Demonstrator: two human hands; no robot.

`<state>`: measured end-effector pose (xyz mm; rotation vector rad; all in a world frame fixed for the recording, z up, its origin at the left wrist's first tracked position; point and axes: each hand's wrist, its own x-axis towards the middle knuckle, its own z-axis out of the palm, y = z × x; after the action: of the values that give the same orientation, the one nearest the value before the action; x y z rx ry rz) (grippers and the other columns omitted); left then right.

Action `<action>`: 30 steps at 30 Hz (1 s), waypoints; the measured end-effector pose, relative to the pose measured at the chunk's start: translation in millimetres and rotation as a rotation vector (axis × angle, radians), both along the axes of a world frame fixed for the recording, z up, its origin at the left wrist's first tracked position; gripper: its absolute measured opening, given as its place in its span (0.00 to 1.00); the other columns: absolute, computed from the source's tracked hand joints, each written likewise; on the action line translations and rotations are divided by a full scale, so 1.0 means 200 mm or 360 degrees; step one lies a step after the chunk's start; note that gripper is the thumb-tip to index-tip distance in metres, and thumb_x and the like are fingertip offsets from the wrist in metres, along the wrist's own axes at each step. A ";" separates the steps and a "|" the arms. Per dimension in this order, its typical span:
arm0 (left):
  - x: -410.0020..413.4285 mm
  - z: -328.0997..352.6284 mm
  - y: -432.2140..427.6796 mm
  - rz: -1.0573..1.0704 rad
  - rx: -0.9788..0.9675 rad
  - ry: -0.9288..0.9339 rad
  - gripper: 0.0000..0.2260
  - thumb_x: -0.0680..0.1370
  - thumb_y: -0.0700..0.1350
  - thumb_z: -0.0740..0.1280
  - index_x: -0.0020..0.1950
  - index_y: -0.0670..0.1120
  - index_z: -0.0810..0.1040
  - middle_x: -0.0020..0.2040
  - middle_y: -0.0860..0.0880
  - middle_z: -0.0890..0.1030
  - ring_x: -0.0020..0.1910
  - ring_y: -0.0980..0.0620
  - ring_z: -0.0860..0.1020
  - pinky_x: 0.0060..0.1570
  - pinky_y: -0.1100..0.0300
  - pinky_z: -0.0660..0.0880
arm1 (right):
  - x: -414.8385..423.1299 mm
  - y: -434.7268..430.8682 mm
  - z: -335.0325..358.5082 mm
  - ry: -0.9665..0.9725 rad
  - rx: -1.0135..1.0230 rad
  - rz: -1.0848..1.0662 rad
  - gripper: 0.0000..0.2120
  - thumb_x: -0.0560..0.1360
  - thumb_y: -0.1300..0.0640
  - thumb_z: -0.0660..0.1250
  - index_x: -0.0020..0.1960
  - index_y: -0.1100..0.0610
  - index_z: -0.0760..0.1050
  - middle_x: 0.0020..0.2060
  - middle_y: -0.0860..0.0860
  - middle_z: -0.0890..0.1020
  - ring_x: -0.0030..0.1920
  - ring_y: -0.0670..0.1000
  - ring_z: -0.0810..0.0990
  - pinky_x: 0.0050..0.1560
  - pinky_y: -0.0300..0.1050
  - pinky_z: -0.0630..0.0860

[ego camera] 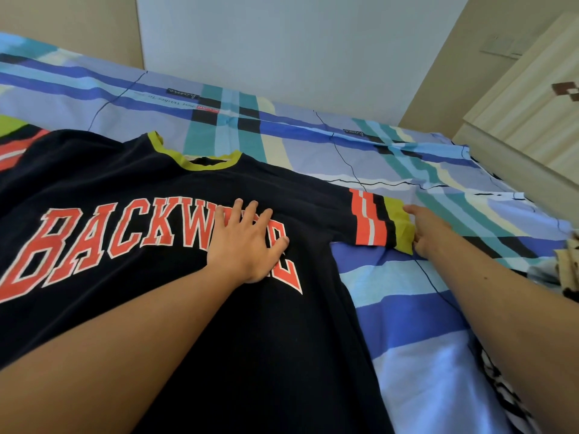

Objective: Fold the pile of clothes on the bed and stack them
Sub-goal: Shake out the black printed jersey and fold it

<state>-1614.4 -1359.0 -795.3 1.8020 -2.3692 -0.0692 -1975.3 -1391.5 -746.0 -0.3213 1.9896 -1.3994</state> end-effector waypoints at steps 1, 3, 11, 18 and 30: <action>0.00 0.00 0.00 0.0000 0.0003 -0.0006 0.36 0.78 0.71 0.42 0.82 0.55 0.50 0.82 0.47 0.50 0.81 0.43 0.45 0.78 0.39 0.43 | 0.09 0.04 0.07 -0.0026 0.0039 0.0130 0.36 0.56 0.50 0.83 0.59 0.56 0.73 0.47 0.57 0.84 0.44 0.57 0.84 0.44 0.56 0.84; 0.00 0.00 0.00 -0.0001 0.0006 -0.0016 0.36 0.78 0.72 0.42 0.82 0.55 0.48 0.83 0.47 0.49 0.81 0.43 0.44 0.77 0.39 0.43 | 0.23 0.10 0.17 -0.0020 0.0185 0.0404 0.10 0.73 0.54 0.74 0.50 0.58 0.78 0.36 0.57 0.85 0.38 0.56 0.83 0.42 0.51 0.81; 0.00 0.02 0.01 -0.0021 0.0047 -0.0009 0.37 0.77 0.72 0.42 0.82 0.56 0.47 0.83 0.47 0.47 0.81 0.42 0.42 0.77 0.38 0.42 | 0.51 -0.02 0.41 0.0719 0.0004 0.0614 0.17 0.71 0.68 0.74 0.58 0.62 0.76 0.50 0.58 0.81 0.47 0.57 0.81 0.46 0.54 0.81; 0.01 0.03 0.04 -0.0019 0.0037 0.0075 0.36 0.78 0.71 0.41 0.82 0.54 0.52 0.82 0.46 0.52 0.81 0.42 0.45 0.77 0.38 0.41 | 1.10 -0.09 0.60 0.1215 -0.0261 0.1480 0.34 0.72 0.53 0.75 0.73 0.50 0.63 0.55 0.52 0.81 0.50 0.54 0.84 0.48 0.48 0.81; 0.01 0.08 0.09 -0.0062 0.0015 -0.0017 0.34 0.80 0.67 0.45 0.62 0.47 0.81 0.72 0.44 0.73 0.78 0.43 0.60 0.76 0.38 0.42 | 1.16 -0.13 -0.18 0.1802 0.0285 0.1915 0.25 0.86 0.47 0.42 0.82 0.47 0.48 0.82 0.51 0.51 0.81 0.56 0.45 0.78 0.61 0.41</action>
<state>-1611.6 -1341.6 -779.1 1.7645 -2.4157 -0.0759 -1743.7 -1417.3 -781.4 -2.1221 1.9098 -0.1698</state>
